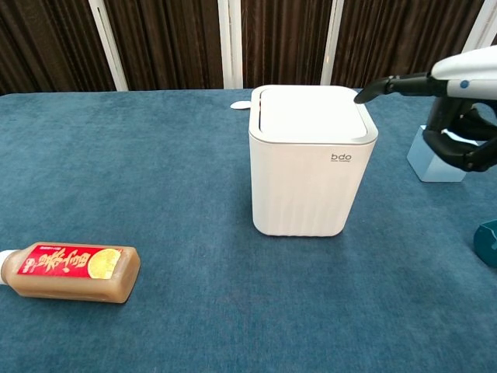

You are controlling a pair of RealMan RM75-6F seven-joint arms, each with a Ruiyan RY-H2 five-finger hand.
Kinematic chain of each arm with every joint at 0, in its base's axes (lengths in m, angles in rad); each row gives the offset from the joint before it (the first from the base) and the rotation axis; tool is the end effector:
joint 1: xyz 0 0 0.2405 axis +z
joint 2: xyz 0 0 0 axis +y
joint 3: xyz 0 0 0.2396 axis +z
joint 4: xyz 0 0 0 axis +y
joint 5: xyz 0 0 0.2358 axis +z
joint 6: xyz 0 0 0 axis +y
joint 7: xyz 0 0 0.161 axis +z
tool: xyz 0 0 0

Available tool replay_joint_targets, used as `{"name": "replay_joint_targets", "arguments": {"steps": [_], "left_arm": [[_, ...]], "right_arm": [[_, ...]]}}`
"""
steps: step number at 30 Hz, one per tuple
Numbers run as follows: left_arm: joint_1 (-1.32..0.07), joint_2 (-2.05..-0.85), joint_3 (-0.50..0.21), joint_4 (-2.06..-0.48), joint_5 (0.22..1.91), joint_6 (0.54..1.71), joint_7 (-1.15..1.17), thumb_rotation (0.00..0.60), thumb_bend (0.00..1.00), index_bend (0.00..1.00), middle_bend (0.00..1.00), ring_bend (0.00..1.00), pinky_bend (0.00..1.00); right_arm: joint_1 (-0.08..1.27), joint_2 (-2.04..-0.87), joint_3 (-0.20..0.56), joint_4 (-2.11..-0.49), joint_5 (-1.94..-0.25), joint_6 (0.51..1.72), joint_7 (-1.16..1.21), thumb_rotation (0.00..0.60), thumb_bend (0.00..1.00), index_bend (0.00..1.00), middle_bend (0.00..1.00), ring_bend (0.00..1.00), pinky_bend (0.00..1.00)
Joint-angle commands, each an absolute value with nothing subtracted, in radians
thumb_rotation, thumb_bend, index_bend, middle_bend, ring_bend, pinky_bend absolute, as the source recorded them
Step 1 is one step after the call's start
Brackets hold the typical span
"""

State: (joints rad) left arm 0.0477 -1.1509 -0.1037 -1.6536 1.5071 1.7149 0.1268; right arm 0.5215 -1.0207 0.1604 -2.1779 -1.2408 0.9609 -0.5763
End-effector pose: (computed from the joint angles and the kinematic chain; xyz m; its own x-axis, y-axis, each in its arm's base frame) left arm -0.2998 0.1661 0.1569 0.4553 -0.2144 0.8642 0.8902 0.1279 -0.4373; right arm -0.1024 -0.2551 0.0560 0.5678 -0.2503 0.7842 -0.7708 -0.4961 0.3998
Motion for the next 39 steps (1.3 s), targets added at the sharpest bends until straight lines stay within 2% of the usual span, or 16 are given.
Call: {"name": "replay_joint_targets", "arguments": {"steps": [1, 16, 22, 25, 30, 33, 37, 39], "left_arm": [[0.047, -1.150, -0.104, -1.655, 1.504, 1.711, 0.127, 0.600, 0.02, 0.10, 0.01, 0.00, 0.00], [0.046, -1.149, -0.106, -1.655, 1.501, 1.709, 0.126, 0.600, 0.02, 0.10, 0.01, 0.00, 0.00], [0.046, -1.149, -0.107, -1.654, 1.500, 1.710, 0.123, 0.600, 0.02, 0.10, 0.01, 0.00, 0.00], [0.046, -1.149, -0.106, -1.654, 1.501, 1.710, 0.123, 0.600, 0.02, 0.10, 0.01, 0.00, 0.00], [0.046, -1.149, -0.105, -1.654, 1.504, 1.711, 0.123, 0.600, 0.02, 0.10, 0.01, 0.00, 0.00], [0.046, -1.149, -0.104, -1.654, 1.506, 1.711, 0.124, 0.600, 0.02, 0.10, 0.01, 0.00, 0.00], [0.047, -1.148, -0.104, -1.655, 1.506, 1.713, 0.123, 0.600, 0.02, 0.10, 0.01, 0.00, 0.00], [0.048, -1.148, -0.104, -1.655, 1.505, 1.715, 0.122, 0.600, 0.02, 0.10, 0.01, 0.00, 0.00]], "right_arm": [[0.544, -1.036, 0.158, -2.187, -1.211, 0.953, -0.605, 0.600, 0.72, 0.08, 0.82, 0.85, 0.73], [0.621, -1.097, 0.137, -2.203, -1.113, 0.962, -0.711, 0.600, 0.72, 0.08, 0.82, 0.85, 0.73], [0.645, -1.114, 0.124, -2.190, -1.070, 0.964, -0.734, 0.600, 0.72, 0.11, 0.82, 0.85, 0.73], [0.654, -1.120, 0.115, -2.187, -1.049, 0.974, -0.748, 0.600, 0.71, 0.15, 0.82, 0.85, 0.73], [0.665, -1.116, 0.094, -2.194, -1.022, 0.985, -0.777, 0.600, 0.72, 0.29, 0.82, 0.85, 0.73], [0.671, -1.106, 0.085, -2.201, -1.005, 0.988, -0.786, 0.600, 0.72, 0.33, 0.82, 0.85, 0.73], [0.669, -1.095, 0.087, -2.217, -1.002, 1.019, -0.777, 0.600, 0.72, 0.29, 0.82, 0.85, 0.73], [0.651, -1.081, 0.100, -2.235, -1.023, 1.051, -0.731, 0.600, 0.72, 0.23, 0.81, 0.84, 0.73]]}}
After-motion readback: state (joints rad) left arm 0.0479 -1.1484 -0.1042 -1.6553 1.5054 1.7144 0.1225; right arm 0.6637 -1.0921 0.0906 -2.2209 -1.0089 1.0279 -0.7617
